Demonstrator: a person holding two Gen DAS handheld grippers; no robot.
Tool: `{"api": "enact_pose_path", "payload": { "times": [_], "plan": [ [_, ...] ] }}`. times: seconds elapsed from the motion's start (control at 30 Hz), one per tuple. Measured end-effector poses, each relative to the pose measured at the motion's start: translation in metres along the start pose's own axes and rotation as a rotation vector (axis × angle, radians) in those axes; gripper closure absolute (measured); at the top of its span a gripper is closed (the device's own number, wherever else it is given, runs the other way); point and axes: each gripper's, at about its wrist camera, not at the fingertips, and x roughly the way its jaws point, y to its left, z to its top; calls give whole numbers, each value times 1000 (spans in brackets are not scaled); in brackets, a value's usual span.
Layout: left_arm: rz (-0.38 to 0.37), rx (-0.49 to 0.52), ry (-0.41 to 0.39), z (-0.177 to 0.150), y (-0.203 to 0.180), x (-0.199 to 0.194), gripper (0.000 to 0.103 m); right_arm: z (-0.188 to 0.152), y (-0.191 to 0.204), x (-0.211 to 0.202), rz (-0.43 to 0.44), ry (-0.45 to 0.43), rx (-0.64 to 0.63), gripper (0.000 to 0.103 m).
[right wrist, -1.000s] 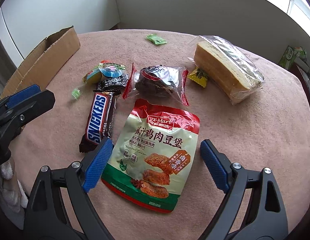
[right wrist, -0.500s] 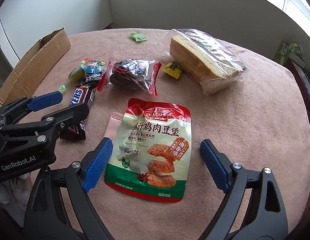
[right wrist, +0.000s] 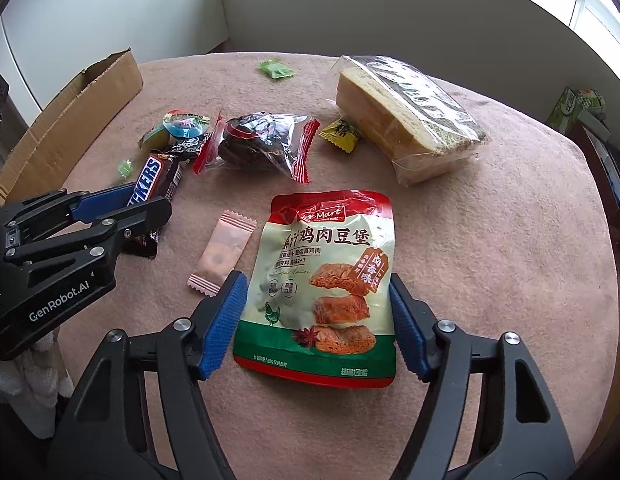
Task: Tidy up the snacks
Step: 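Grasp the large Snickers bar with the left tool while the right tool grasps the meat pouch, then carry both snacks into the cardboard box and open both tools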
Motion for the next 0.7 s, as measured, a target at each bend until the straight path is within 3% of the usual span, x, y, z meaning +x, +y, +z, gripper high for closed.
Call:
{"api": "enact_pose_path", "payload": {
  "times": [0.03, 0.2, 0.33, 0.7],
  "plan": [
    [-6, -5, 2, 1, 2, 0, 72, -1, -2, -2, -5, -9, 6, 42],
    [-22, -22, 4, -1, 11, -4, 73, -2, -12, -6, 36, -15, 48, 48],
    [-44, -47, 1, -1, 16, -7, 73, -6, -14, -14, 55, -41, 62, 59],
    [-62, -69, -54, -1, 23, -27, 73, -4, -4, -37, 40, -100, 42, 76]
  ]
}}
